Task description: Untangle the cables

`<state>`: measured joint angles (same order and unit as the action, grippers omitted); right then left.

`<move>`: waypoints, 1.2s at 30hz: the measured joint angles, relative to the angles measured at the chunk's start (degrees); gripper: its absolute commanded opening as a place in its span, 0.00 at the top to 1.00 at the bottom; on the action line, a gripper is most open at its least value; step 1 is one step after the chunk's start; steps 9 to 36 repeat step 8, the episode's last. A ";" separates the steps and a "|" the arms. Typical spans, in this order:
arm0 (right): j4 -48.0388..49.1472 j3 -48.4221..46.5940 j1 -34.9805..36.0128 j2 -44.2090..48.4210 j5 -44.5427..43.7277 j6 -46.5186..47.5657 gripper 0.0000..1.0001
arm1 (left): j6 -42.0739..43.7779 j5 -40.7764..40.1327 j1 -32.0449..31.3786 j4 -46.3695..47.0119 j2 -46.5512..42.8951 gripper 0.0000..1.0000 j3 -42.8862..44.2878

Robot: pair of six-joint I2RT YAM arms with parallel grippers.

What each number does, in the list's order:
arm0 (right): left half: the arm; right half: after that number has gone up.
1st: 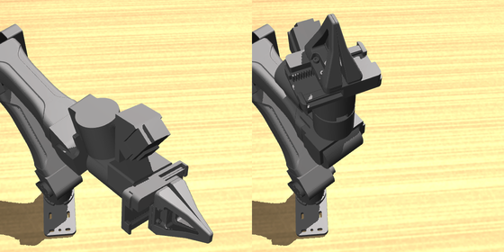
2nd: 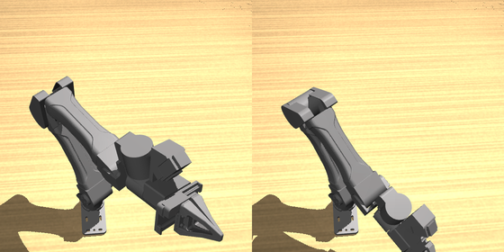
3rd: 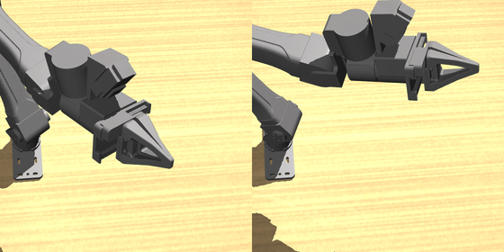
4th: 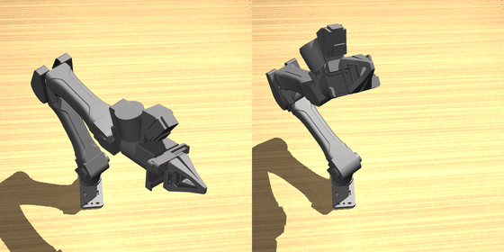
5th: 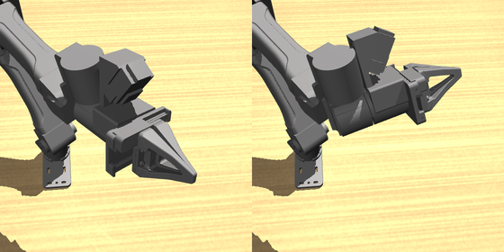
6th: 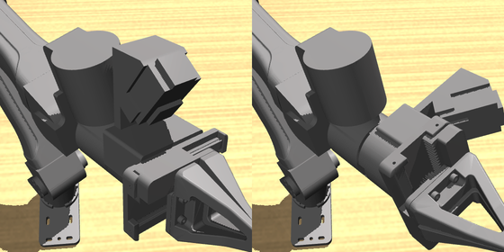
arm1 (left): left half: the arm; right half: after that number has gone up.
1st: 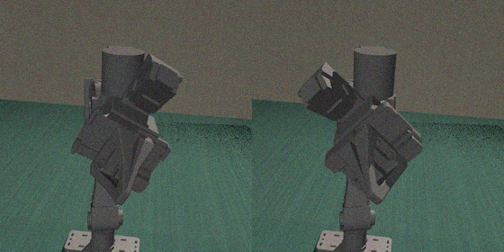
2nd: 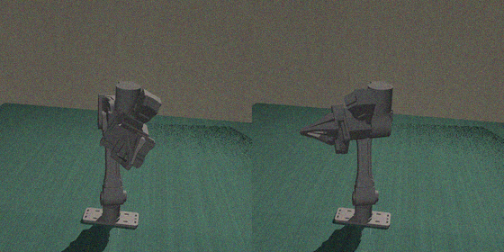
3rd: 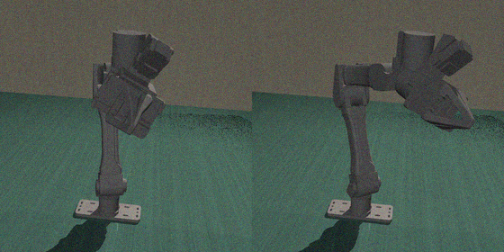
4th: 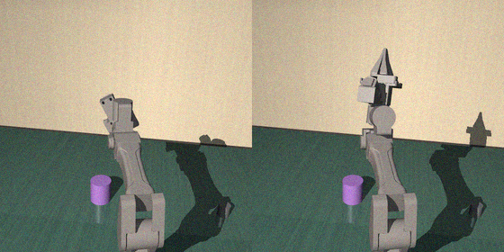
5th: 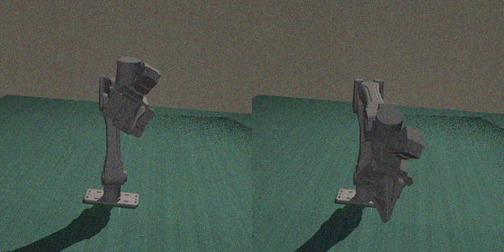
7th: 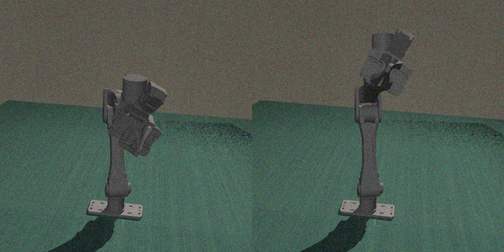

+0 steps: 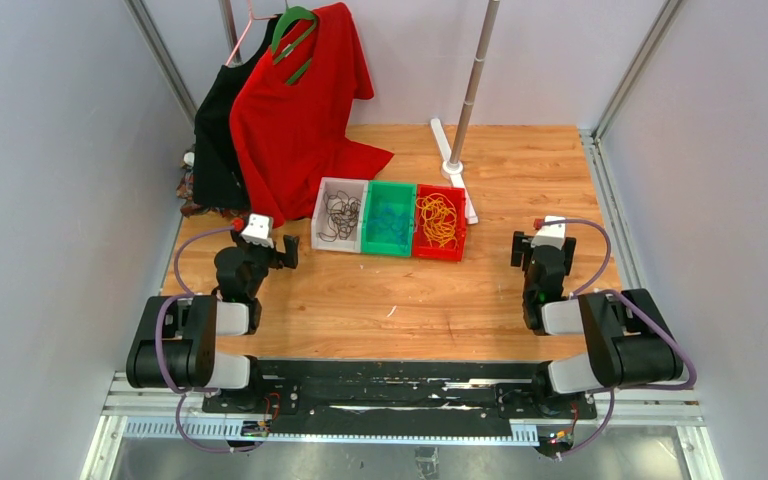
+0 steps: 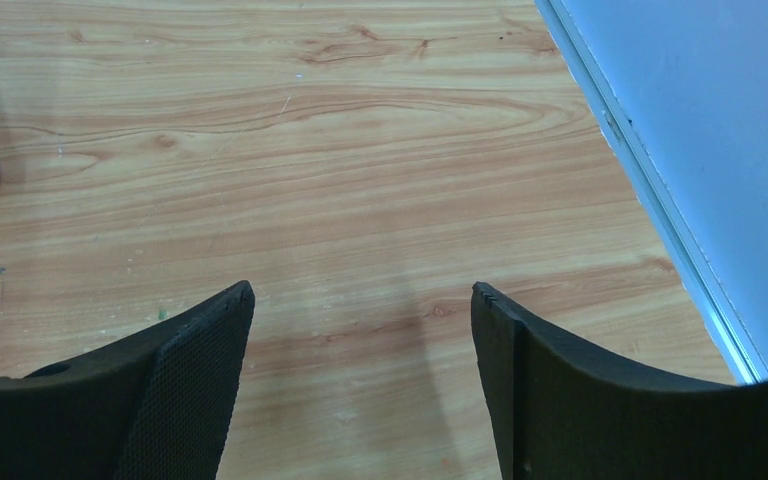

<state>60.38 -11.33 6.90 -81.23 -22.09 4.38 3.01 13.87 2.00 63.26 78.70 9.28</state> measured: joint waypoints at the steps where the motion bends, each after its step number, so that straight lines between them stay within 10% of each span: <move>1: 0.13 0.00 0.00 -0.04 0.07 0.00 0.21 | 0.00 0.00 0.00 -0.02 0.00 0.02 0.00; 36: 0.22 0.00 -0.39 -0.11 1.18 0.02 0.21 | 0.00 0.00 0.00 -0.02 0.00 0.02 0.00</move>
